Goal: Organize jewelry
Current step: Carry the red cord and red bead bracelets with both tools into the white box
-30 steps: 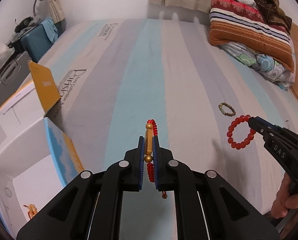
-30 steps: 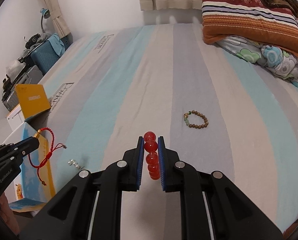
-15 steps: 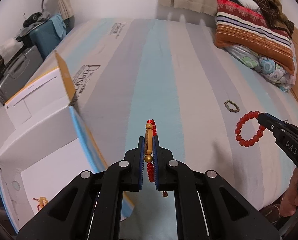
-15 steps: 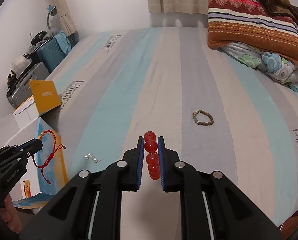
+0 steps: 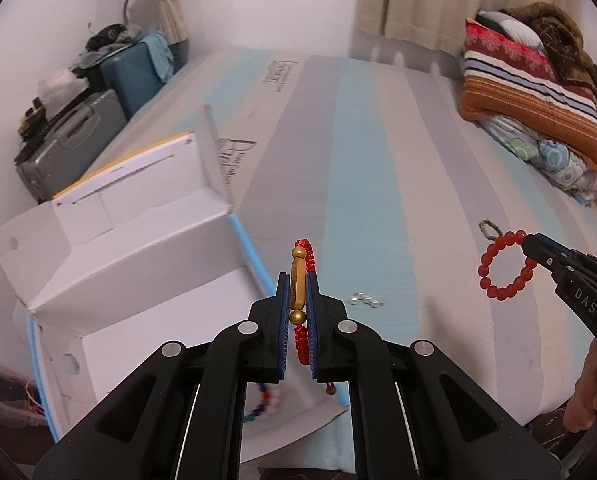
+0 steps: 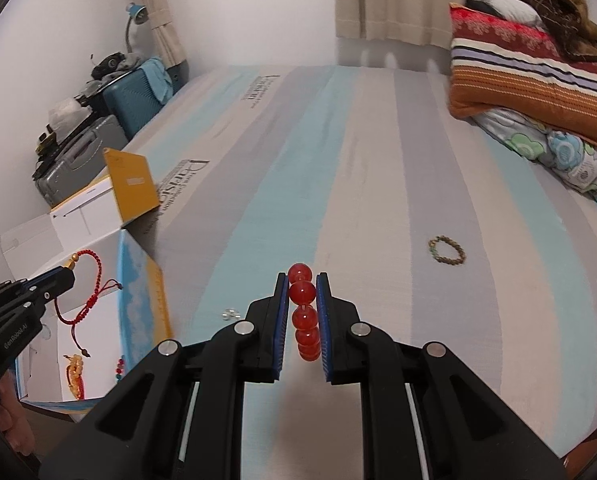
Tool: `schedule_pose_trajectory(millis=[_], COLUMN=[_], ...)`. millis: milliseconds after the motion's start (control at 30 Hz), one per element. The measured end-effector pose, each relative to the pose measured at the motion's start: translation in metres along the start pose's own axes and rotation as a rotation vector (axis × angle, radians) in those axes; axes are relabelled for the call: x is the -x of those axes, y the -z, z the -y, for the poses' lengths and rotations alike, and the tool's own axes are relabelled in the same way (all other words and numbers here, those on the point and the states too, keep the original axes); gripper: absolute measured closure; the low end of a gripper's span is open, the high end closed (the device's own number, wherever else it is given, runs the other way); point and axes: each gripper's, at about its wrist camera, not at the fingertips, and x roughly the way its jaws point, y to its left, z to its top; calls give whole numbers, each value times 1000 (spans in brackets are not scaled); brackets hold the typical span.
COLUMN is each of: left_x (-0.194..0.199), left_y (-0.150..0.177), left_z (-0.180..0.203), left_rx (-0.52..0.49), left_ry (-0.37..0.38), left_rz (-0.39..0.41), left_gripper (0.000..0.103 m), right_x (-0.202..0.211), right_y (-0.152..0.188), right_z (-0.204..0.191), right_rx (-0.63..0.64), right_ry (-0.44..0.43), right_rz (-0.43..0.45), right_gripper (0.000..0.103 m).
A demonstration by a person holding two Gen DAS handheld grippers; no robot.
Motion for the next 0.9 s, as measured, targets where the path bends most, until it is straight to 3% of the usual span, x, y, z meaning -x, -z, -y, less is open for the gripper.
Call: schedule_pose_trajectory(millis=[900], left_x=[21], left_y=[51], left_z=[-147], left_rx=[179], left_ry=[-96], left_rz=[-21], left_gripper=[96], right_x=[5], right_y=[13], right_z=[-149], right_rx=[174], right_ry=[-142], right_rz=[14], right_gripper=[90])
